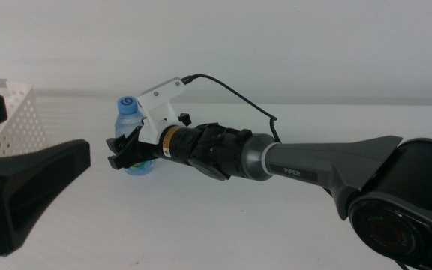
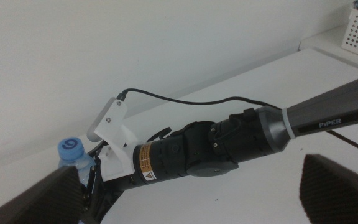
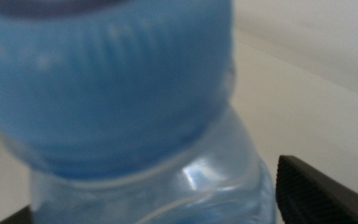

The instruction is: Use arms to grab the bottles and put them into the dustbin to the left of the table.

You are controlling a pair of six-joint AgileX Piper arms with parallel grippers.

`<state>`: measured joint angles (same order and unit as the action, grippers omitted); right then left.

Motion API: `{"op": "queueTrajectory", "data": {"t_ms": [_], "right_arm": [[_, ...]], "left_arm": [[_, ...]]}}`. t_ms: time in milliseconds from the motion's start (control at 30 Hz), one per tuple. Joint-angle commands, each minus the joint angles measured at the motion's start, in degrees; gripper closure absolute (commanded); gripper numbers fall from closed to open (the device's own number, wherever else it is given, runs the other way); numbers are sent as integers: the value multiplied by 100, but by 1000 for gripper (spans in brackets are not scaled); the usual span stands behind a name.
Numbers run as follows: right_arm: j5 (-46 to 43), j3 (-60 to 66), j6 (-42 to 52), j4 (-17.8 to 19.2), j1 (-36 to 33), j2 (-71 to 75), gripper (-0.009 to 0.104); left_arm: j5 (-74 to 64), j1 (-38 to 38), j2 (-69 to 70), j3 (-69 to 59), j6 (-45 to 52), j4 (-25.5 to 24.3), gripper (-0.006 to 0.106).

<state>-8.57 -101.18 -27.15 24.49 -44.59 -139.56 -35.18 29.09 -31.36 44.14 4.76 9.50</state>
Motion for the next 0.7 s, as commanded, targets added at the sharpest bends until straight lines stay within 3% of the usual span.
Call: {"op": "queueTrajectory", "data": {"t_ms": [0,667], "right_arm": [[204,-57,-101,79,-3,139,19],[1548,-57,-154,7,7,850,18]], "left_arm": [[114,27,31,-24,-8,43,7],[114,27,31,-24,-8,43,7]]}}
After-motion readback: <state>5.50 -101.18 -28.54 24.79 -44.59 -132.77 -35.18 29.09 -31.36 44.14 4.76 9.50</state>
